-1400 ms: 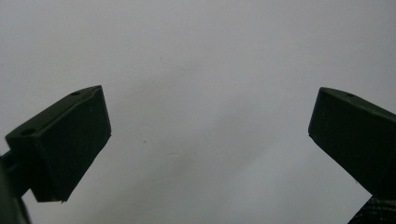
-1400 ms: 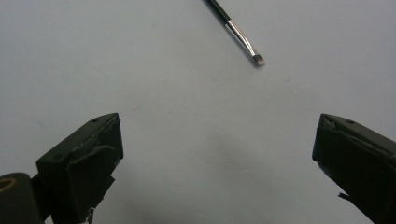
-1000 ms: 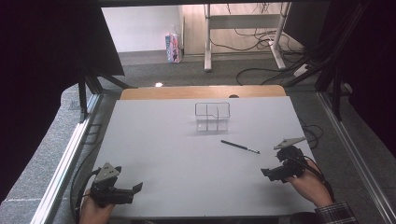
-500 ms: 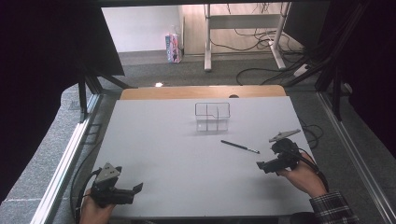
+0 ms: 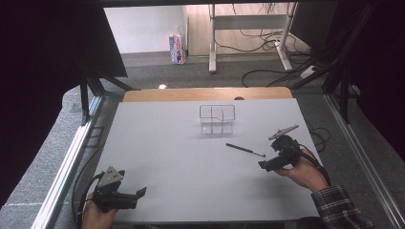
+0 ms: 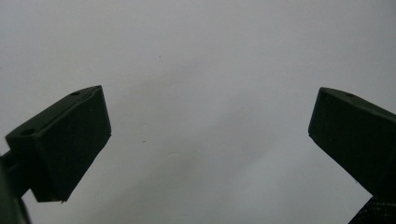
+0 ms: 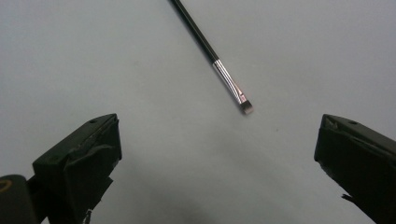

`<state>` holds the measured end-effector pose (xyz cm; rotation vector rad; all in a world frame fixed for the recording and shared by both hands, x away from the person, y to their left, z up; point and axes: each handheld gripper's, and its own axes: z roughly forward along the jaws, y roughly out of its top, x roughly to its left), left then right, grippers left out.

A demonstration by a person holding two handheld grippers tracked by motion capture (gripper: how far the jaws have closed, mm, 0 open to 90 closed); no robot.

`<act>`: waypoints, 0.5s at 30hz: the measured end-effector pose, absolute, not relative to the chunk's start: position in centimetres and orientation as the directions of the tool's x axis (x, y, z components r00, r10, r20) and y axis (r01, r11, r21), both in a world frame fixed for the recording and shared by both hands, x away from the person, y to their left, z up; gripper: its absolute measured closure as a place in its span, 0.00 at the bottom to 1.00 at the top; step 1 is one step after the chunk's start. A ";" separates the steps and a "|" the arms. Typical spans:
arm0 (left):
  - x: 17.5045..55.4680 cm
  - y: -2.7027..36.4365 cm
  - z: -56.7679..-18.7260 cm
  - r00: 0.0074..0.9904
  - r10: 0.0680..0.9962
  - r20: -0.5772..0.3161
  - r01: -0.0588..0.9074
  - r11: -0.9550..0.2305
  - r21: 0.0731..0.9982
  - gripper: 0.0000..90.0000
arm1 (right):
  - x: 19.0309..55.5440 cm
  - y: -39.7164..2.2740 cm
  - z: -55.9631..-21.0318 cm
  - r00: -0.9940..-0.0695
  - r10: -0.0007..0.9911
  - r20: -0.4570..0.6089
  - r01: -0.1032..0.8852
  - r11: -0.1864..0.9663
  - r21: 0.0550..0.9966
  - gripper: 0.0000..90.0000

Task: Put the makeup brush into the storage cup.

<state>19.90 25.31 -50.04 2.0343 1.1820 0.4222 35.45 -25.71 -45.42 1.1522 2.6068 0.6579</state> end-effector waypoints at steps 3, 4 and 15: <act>19.9 25.3 -50.0 0.524 0.848 -0.077 0.608 -0.309 0.732 0.00 | 36.2 -25.2 -45.3 -0.674 0.738 -0.016 0.644 0.598 0.478 0.05; 19.9 25.3 -50.0 0.524 0.848 -0.077 0.608 -0.309 0.731 0.00 | 36.3 -25.1 -45.2 -0.674 0.738 -0.013 0.645 0.598 0.476 0.06; 19.9 25.3 -50.0 0.525 0.848 -0.075 0.607 -0.311 0.731 0.00 | 38.0 -23.8 -45.4 -0.699 0.715 -0.019 0.628 0.627 0.460 0.13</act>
